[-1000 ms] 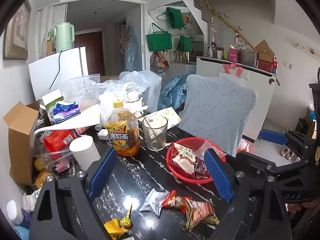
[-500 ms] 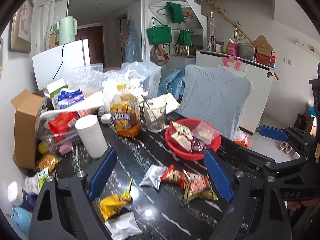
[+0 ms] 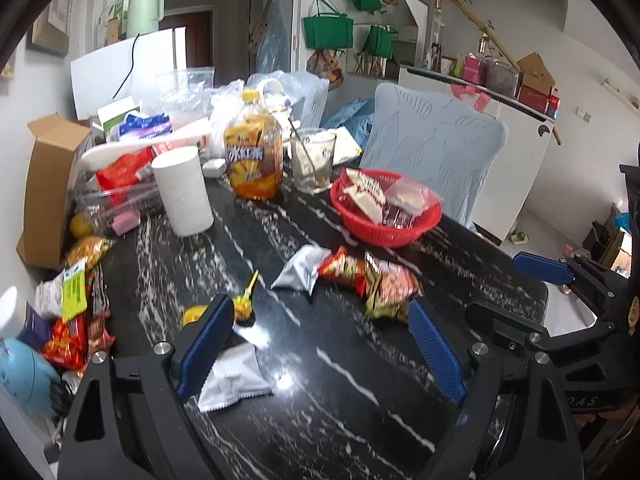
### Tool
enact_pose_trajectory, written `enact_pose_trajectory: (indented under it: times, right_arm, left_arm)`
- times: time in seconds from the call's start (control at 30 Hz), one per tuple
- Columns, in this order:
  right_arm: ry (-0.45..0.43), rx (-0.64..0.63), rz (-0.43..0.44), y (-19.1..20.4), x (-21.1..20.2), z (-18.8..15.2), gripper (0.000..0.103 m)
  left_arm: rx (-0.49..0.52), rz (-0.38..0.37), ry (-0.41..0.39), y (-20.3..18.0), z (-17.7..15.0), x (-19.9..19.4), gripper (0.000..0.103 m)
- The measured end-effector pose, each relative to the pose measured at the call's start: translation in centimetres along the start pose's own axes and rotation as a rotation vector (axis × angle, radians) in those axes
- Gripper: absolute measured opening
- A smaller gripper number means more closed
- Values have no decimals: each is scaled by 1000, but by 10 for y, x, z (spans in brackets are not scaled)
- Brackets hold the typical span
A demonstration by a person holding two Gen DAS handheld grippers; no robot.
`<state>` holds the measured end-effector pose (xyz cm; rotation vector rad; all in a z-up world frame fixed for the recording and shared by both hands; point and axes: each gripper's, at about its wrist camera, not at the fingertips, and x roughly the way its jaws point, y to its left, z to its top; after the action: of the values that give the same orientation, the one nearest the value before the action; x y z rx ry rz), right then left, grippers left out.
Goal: Organize snacks
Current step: 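Withdraw both tools from the basket back over the snack pile, then grasp the white sealed packet with the left tool while the right tool grasps the brown chip bag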
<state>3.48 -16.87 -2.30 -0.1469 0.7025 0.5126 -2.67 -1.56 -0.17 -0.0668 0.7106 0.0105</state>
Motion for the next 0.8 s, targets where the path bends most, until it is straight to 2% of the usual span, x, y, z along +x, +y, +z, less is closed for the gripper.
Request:
enact_pose_trajectory:
  times: [0.33, 0.6, 0.8]
  right_arm:
    - [47, -30, 51, 15, 11, -24, 89]
    - [102, -34, 106, 24, 33, -37, 89]
    - [130, -34, 121, 27, 47, -41, 89]
  left_arm:
    - [-55, 30, 69, 13, -34, 8, 89]
    - [-87, 29, 107, 25, -49, 18, 89]
    - [-151, 39, 129, 42, -59, 29, 89]
